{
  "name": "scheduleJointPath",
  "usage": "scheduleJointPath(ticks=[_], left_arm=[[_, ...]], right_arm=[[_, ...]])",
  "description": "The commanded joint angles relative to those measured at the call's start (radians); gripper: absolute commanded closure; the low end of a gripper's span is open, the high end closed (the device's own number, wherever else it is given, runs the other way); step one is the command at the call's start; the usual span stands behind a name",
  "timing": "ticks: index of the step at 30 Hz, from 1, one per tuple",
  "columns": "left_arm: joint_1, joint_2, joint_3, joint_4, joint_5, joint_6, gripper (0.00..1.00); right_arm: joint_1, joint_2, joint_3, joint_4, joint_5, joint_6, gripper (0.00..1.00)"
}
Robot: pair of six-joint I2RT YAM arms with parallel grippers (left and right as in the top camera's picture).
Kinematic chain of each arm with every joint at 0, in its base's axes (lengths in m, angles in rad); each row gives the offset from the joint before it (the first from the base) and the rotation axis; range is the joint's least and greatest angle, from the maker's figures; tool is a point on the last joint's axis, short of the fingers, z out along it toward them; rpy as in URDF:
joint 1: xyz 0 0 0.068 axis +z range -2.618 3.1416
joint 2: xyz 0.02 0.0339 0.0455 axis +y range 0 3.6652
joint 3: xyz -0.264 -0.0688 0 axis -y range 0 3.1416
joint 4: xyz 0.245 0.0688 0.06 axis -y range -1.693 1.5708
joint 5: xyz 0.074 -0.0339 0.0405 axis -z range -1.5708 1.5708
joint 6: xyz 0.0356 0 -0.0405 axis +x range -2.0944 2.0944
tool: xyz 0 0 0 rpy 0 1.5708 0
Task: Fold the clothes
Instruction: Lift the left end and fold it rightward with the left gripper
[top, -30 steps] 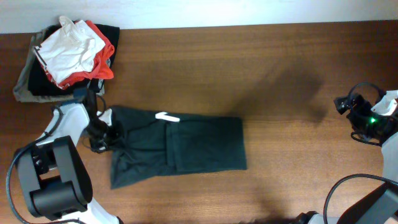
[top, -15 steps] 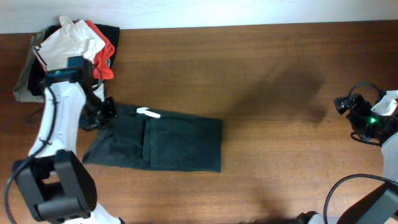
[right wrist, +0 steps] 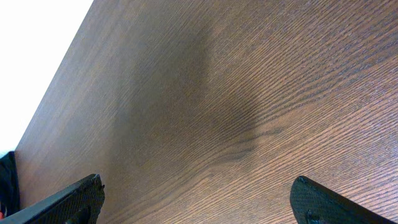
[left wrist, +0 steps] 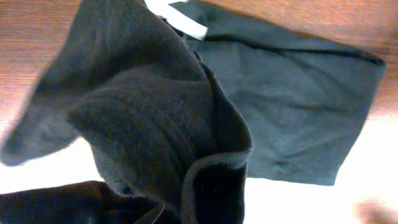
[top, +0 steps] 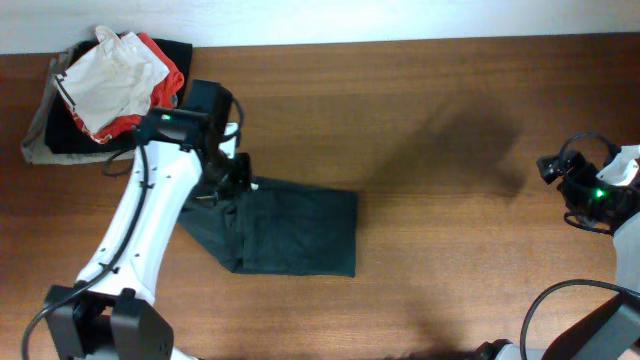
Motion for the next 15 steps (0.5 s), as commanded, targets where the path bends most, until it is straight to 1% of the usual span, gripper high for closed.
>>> scheduleJointPath(ticks=[1, 7, 9, 12, 15], left_arm=[[-0.057, -0.020, 0.016, 0.005, 0.016, -0.058, 1.00], [-0.153, -0.020, 0.016, 0.016, 0.016, -0.141, 0.99], [-0.189, -0.020, 0.016, 0.033, 0.016, -0.145, 0.99], [-0.248, -0.016, 0.016, 0.077, 0.015, -0.202, 0.99], [-0.288, -0.001, 0.016, 0.105, 0.014, -0.212, 0.99]], right_arm=[[-0.004, 0.000, 0.007, 0.000, 0.002, -0.010, 0.01], [-0.004, 0.000, 0.007, 0.000, 0.002, -0.010, 0.01], [-0.004, 0.000, 0.007, 0.000, 0.002, -0.010, 0.01], [-0.004, 0.000, 0.007, 0.000, 0.002, -0.010, 0.01], [-0.004, 0.000, 0.007, 0.000, 0.002, -0.010, 0.01]])
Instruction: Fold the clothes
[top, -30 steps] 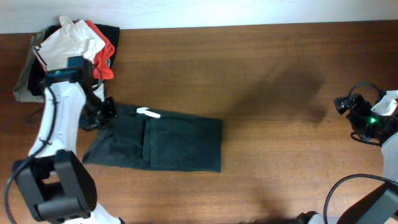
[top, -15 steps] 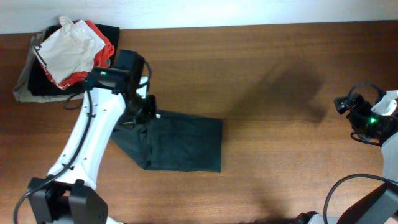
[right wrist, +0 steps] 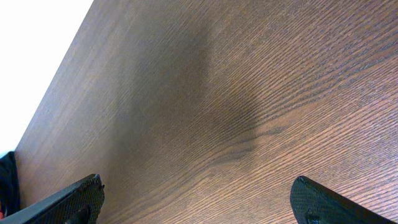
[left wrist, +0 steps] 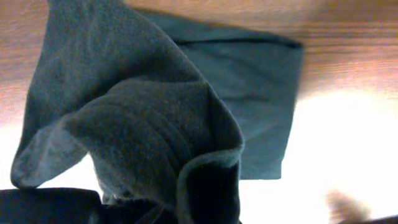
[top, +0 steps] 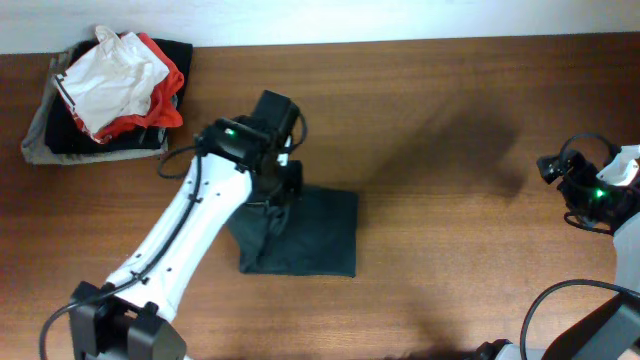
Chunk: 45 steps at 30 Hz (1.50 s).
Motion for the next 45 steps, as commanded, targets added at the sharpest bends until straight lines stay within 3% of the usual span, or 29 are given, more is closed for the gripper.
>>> scheduleJointPath(ticks=[1, 13, 26, 29, 33, 35, 36, 39, 45], left_arm=[[-0.051, 0.009, 0.016, 0.022, 0.014, -0.064, 0.99], [-0.171, 0.143, 0.016, 0.029, 0.015, -0.070, 0.95], [-0.208, 0.218, 0.016, 0.127, 0.068, -0.118, 0.94], [-0.214, 0.220, 0.016, 0.131, 0.068, -0.118, 0.82], [-0.221, 0.221, 0.016, 0.131, 0.079, -0.118, 0.73], [-0.225, 0.221, 0.016, 0.134, 0.109, -0.117, 0.44], [-0.224, 0.221, 0.016, 0.135, 0.117, -0.108, 0.40], [-0.224, 0.220, 0.019, 0.135, 0.116, -0.099, 0.40], [-0.148, 0.194, 0.220, 0.011, 0.112, 0.085, 0.39]], right_arm=[[-0.004, 0.000, 0.007, 0.000, 0.002, -0.010, 0.01], [-0.004, 0.000, 0.007, 0.000, 0.002, -0.010, 0.01], [-0.004, 0.000, 0.007, 0.000, 0.002, -0.010, 0.01], [-0.004, 0.000, 0.007, 0.000, 0.002, -0.010, 0.01], [-0.004, 0.000, 0.007, 0.000, 0.002, -0.010, 0.01], [-0.004, 0.000, 0.007, 0.000, 0.002, -0.010, 0.01], [-0.004, 0.000, 0.007, 0.000, 0.002, -0.010, 0.01], [-0.004, 0.000, 0.007, 0.000, 0.002, -0.010, 0.01], [-0.004, 0.000, 0.007, 0.000, 0.002, -0.010, 0.01]])
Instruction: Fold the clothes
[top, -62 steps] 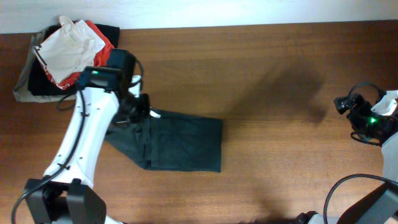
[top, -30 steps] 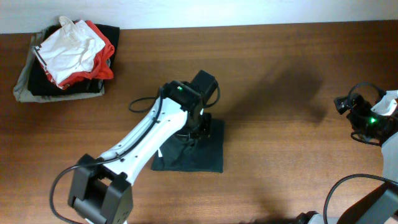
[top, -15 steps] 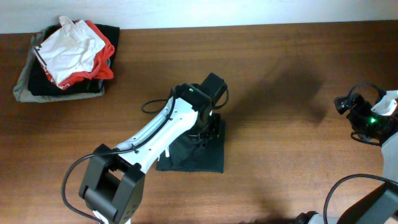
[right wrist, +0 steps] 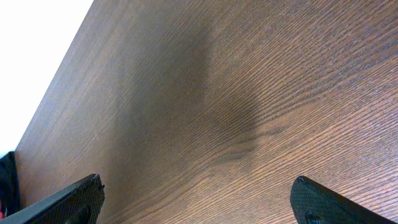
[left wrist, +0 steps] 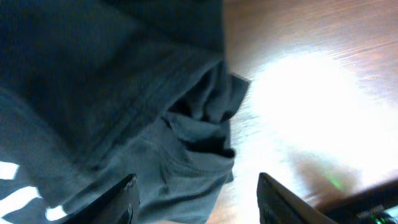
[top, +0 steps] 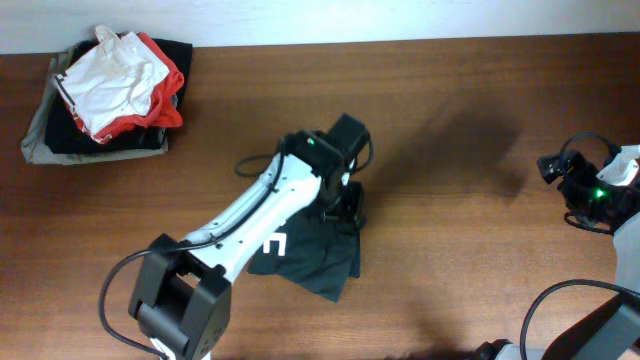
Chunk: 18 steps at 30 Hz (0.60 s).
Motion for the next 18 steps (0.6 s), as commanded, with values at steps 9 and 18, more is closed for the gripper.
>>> scheduleJointPath(ticks=[9, 18], left_arm=[[0.212, -0.034, 0.210, -0.253, -0.084, 0.122, 0.29], [0.204, -0.022, -0.068, -0.068, 0.140, 0.042, 0.21]], right_arm=[[-0.004, 0.000, 0.007, 0.001, 0.002, -0.010, 0.01], [-0.004, 0.000, 0.007, 0.000, 0.002, -0.010, 0.01]])
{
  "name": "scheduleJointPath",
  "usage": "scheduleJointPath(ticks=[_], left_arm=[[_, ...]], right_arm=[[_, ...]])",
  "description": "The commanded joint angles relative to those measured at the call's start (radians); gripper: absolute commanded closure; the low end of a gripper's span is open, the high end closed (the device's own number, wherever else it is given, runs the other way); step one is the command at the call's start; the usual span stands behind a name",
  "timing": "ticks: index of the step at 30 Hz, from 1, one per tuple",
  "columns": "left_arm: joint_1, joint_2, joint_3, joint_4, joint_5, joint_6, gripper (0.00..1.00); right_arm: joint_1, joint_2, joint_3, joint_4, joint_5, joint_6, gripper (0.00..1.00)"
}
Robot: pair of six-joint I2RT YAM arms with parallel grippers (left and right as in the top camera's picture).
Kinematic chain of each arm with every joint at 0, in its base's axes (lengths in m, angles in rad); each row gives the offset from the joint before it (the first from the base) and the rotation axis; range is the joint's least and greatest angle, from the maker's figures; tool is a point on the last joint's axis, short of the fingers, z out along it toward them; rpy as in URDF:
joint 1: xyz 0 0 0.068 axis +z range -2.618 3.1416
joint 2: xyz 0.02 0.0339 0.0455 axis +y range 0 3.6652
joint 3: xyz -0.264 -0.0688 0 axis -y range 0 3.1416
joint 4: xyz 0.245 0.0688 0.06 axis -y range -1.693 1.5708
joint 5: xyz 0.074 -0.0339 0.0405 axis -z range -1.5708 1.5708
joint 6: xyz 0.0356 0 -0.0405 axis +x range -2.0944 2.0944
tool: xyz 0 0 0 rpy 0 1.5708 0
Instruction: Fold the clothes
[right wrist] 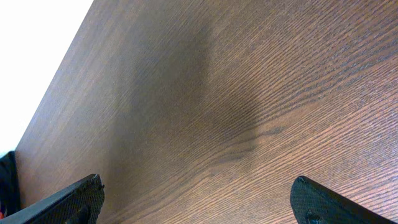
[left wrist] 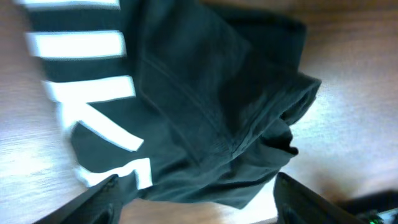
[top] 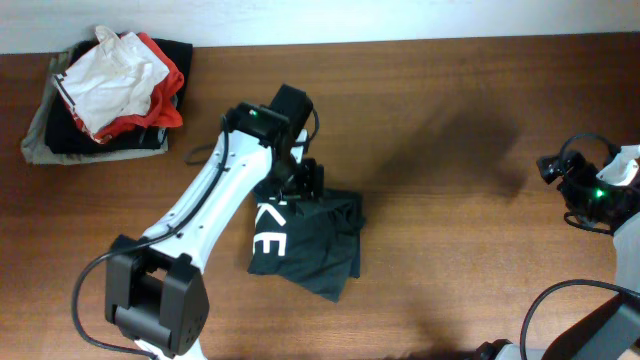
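Observation:
A dark garment with white lettering lies folded over on the table, its right edge rumpled. In the left wrist view the garment fills the frame, with the white print at the left. My left gripper hovers over the garment's top edge, open, with nothing between its fingers. My right gripper is far off at the table's right edge, open over bare wood.
A pile of clothes in white, red and dark cloth sits at the back left corner. The left arm stretches from the front left across the garment's left side. Brown wooden table all round.
My left gripper has moved from the garment's right edge up and left to its top edge, still open. More of the white lettering shows now. The right arm has not moved.
My left gripper was shut on the dark garment's left edge, lifted. Then it held that edge over the garment's middle. Then it stood open at the right edge, the cloth folded over with white print showing. Now it is back over the top edge.

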Motion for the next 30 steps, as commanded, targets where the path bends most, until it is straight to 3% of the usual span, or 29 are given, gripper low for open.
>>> scheduleJointPath(ticks=[1, 16, 22, 26, 30], left_arm=[[-0.003, 0.008, -0.098, 0.044, 0.116, -0.018, 0.21], [-0.004, 0.060, -0.154, 0.236, 0.121, -0.093, 0.21], [-0.004, 0.079, -0.154, 0.316, 0.181, -0.094, 0.57], [-0.004, 0.084, -0.154, 0.380, 0.214, -0.105, 0.92], [-0.005, 0.084, -0.154, 0.497, 0.283, -0.132, 0.97]], right_arm=[[-0.004, 0.000, 0.007, 0.001, 0.002, -0.010, 0.01], [-0.004, 0.000, 0.007, 0.001, 0.002, -0.010, 0.01], [-0.004, 0.000, 0.007, 0.000, 0.002, -0.010, 0.01], [-0.004, 0.000, 0.007, 0.000, 0.002, -0.010, 0.02], [-0.004, 0.000, 0.007, 0.000, 0.002, -0.010, 0.01]])
